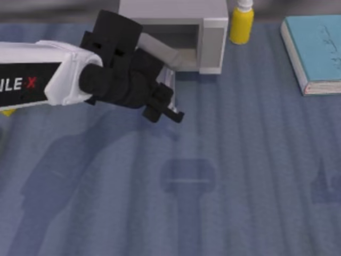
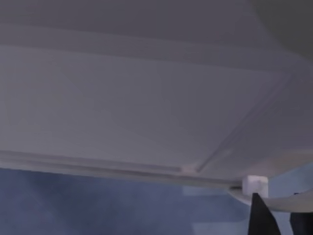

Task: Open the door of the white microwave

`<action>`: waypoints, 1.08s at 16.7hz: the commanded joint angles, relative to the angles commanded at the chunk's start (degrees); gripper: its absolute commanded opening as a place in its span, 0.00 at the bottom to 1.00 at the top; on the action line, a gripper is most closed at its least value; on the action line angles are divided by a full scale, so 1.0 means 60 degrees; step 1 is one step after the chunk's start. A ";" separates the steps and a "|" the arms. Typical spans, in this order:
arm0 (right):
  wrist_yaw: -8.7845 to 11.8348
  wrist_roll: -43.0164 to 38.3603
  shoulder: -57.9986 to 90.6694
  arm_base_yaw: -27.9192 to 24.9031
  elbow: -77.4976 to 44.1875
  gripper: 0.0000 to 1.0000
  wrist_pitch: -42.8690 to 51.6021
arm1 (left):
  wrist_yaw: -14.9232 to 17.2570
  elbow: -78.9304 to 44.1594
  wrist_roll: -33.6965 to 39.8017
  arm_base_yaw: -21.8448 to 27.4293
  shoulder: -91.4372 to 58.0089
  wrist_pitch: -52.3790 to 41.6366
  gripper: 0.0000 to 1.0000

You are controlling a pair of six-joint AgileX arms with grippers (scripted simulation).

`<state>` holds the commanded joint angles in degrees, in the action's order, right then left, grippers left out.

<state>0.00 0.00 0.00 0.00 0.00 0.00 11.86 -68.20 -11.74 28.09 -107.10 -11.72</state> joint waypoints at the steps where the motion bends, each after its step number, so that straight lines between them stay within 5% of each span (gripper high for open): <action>1: 0.0000 0.0000 0.0000 0.0000 0.0000 1.00 0.0000 | 0.0000 0.0000 0.0000 0.0000 0.0000 0.0000 0.00; 18: 0.0000 0.0000 0.0000 0.0000 0.0000 1.00 0.0000 | 0.0459 0.0151 -0.0582 -0.0243 0.0133 -0.0117 0.00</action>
